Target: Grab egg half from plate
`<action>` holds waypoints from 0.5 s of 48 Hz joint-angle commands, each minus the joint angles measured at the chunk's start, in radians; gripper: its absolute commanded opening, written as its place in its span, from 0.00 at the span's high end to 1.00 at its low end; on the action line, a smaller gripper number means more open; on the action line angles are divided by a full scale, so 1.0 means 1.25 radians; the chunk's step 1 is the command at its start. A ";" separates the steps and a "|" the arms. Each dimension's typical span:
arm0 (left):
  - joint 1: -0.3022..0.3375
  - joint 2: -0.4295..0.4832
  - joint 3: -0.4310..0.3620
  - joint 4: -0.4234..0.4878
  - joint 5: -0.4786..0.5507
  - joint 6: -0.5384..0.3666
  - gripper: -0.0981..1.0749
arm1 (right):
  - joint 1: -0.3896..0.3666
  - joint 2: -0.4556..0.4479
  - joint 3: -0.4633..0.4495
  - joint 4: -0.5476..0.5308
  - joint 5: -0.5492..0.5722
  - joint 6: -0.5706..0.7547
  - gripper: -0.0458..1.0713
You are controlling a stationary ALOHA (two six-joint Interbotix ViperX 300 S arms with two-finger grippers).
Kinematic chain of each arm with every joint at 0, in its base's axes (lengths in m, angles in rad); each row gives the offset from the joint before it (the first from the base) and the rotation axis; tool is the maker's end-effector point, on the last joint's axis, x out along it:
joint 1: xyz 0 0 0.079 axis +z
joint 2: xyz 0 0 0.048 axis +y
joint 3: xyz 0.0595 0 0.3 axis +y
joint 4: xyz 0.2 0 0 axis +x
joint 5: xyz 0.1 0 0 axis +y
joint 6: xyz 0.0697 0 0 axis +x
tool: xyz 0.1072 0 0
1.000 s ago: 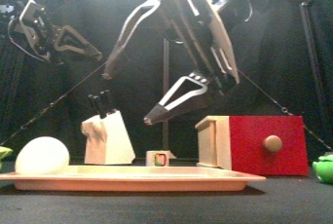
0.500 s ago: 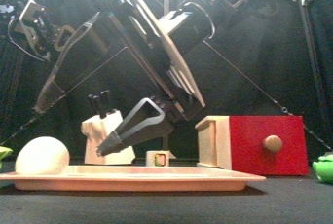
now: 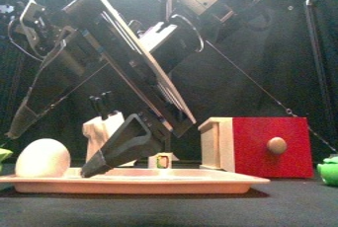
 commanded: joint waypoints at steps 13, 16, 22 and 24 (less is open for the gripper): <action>0.002 0.001 -0.010 0.001 -0.002 0.001 0.50 | -0.004 -0.001 -0.026 0.001 0.017 0.000 0.05; 0.001 0.001 -0.009 0.001 -0.004 0.001 0.50 | -0.004 0.000 -0.028 0.001 0.017 0.000 0.05; 0.002 0.001 -0.010 0.001 -0.002 0.001 0.50 | -0.004 0.004 -0.032 0.000 0.017 -0.001 0.05; 0.002 0.001 -0.009 0.001 -0.002 0.001 0.50 | -0.004 0.006 -0.031 0.000 0.017 -0.001 0.05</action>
